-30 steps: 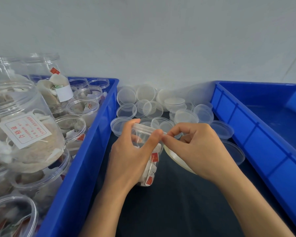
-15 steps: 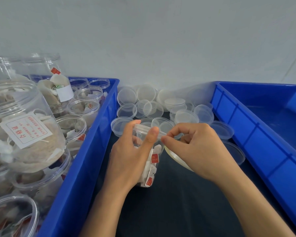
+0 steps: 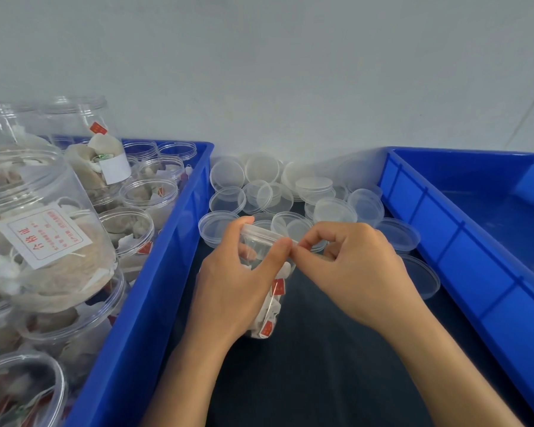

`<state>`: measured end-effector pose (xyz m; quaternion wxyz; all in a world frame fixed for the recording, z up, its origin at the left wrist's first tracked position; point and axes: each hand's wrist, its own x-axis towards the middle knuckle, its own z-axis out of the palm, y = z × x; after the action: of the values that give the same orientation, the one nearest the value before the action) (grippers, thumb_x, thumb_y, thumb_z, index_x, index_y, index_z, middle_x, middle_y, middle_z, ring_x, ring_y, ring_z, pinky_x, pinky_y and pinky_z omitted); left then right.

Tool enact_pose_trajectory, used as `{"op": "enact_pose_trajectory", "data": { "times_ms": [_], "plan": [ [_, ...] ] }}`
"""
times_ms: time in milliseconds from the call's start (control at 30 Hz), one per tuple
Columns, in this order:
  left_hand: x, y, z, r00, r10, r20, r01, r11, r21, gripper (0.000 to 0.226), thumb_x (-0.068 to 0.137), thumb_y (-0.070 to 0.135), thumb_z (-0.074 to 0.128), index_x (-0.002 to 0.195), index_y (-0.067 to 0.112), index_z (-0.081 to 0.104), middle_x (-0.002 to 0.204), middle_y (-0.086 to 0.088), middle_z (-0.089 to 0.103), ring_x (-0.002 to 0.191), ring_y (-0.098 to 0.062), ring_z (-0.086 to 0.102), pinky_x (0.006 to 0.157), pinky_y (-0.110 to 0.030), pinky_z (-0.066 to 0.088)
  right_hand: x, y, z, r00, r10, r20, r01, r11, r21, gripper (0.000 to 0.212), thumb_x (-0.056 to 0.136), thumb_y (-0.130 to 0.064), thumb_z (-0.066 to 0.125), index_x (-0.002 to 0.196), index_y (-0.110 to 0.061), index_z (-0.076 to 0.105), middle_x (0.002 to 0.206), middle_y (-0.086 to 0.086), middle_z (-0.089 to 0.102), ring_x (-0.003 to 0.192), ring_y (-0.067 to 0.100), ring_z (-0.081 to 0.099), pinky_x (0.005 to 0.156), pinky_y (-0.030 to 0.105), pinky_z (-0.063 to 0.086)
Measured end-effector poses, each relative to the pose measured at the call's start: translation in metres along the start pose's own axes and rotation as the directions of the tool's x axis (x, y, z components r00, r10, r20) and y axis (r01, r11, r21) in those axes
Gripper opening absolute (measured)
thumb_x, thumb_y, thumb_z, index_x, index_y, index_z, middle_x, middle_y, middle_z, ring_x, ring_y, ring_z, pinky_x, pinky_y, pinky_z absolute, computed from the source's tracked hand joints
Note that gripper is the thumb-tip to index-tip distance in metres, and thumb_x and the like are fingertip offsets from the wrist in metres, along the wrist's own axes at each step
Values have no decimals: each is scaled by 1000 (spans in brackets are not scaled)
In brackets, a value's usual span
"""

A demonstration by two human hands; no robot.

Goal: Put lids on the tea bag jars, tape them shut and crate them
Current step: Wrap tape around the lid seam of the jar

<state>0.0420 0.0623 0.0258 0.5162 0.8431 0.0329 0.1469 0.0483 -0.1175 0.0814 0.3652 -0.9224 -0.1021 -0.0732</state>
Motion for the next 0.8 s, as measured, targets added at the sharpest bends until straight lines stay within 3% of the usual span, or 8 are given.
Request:
{"op": "enact_pose_trajectory", "data": {
  "times_ms": [167,333,467,533,600,800],
  "plan": [
    [2,-1,-2,1000,-15,-7,15,999,-45,79,73,94,47,141,57,43,110,21,65,95,-1,70,73,-21,53,0,4,4,999,28,-31,-27,999,37,35,83,-76,68,92,-43,62,49,-18,55,46,7,46,58,32,40],
    [1,1,-3,1000,-26,-14,24,995,-98,78,70,95,53,137,56,49,106,25,66,94,22,61,67,-13,48,-1,9,4,992,61,-109,-54,996,70,44,74,-82,70,86,-40,63,52,-15,56,48,4,50,54,30,40],
    [1,2,-3,999,-48,-20,44,985,-165,69,72,87,55,134,56,53,111,21,71,97,10,69,73,-19,55,-3,8,6,981,87,-176,-78,995,59,53,67,-91,66,84,-41,66,55,-21,59,53,2,55,53,28,38],
    [0,4,-3,998,-60,-13,56,976,-213,65,73,85,57,131,56,55,111,21,72,98,4,72,76,-25,58,-2,9,5,978,96,-187,-85,994,66,58,65,-95,63,82,-41,66,62,-24,64,63,-3,60,53,28,41],
    [-1,7,-4,998,-61,17,63,966,-252,59,72,84,57,124,57,58,107,25,72,97,4,72,73,-21,56,-3,10,4,976,98,-193,-85,993,76,62,62,-99,61,82,-40,67,69,-26,67,73,-6,61,55,28,44],
    [-2,14,-7,989,-67,133,114,916,-384,31,84,78,64,105,56,68,101,16,78,93,-6,78,69,-26,60,-6,12,-2,973,15,-231,-19,1000,-15,68,69,-102,50,79,-37,65,66,-24,66,71,0,62,57,29,46]
  ]
}}
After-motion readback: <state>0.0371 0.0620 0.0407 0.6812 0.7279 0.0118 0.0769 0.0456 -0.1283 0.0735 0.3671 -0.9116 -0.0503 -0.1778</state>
